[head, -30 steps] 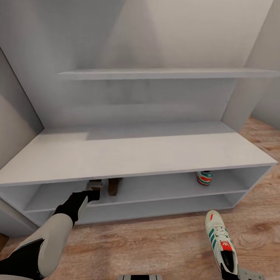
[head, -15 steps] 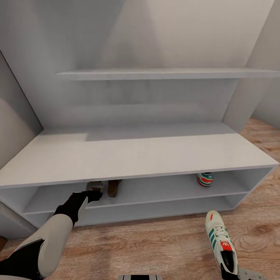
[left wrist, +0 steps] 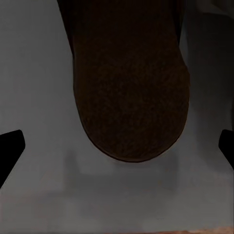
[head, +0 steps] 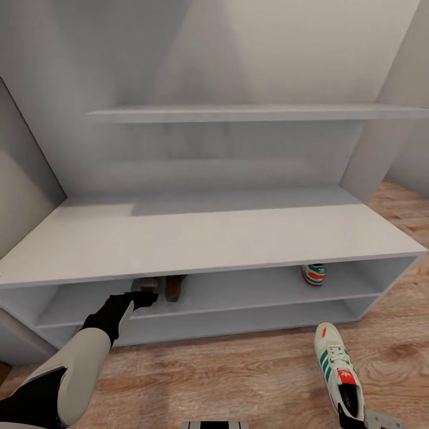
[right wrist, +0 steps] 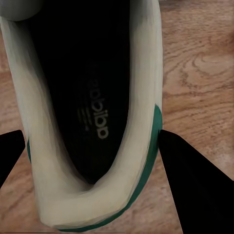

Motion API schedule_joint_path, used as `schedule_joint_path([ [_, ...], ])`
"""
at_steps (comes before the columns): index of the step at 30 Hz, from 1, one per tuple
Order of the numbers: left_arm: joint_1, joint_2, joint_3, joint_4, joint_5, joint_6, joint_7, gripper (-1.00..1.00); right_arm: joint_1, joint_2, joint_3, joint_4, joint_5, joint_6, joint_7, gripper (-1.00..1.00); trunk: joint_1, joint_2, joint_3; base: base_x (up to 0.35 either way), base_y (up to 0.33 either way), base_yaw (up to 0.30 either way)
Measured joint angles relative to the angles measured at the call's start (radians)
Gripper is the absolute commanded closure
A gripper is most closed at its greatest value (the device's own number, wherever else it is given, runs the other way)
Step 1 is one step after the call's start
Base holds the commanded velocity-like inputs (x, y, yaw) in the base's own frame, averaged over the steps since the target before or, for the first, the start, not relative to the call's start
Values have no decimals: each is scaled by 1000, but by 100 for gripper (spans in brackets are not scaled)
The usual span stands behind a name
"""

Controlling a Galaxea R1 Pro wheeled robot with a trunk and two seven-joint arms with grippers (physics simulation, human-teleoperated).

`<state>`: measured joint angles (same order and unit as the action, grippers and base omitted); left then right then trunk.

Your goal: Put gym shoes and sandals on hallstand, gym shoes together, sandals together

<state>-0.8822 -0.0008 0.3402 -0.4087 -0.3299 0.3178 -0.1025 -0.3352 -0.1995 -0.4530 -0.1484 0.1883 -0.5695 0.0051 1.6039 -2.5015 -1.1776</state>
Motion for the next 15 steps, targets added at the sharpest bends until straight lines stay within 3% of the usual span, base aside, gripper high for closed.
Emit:
schedule_joint_path([
  [6, 1, -1, 0, -8, 0, 0, -1, -100, 0, 0, 0, 0, 0, 0, 0, 100, 0, 0, 0, -257, -57, 0],
  [15, 1, -1, 0, -9, 0, -1, -1, -100, 0, 0, 0, 0, 0, 1, 0, 100, 0, 0, 0, -287, -146, 0],
])
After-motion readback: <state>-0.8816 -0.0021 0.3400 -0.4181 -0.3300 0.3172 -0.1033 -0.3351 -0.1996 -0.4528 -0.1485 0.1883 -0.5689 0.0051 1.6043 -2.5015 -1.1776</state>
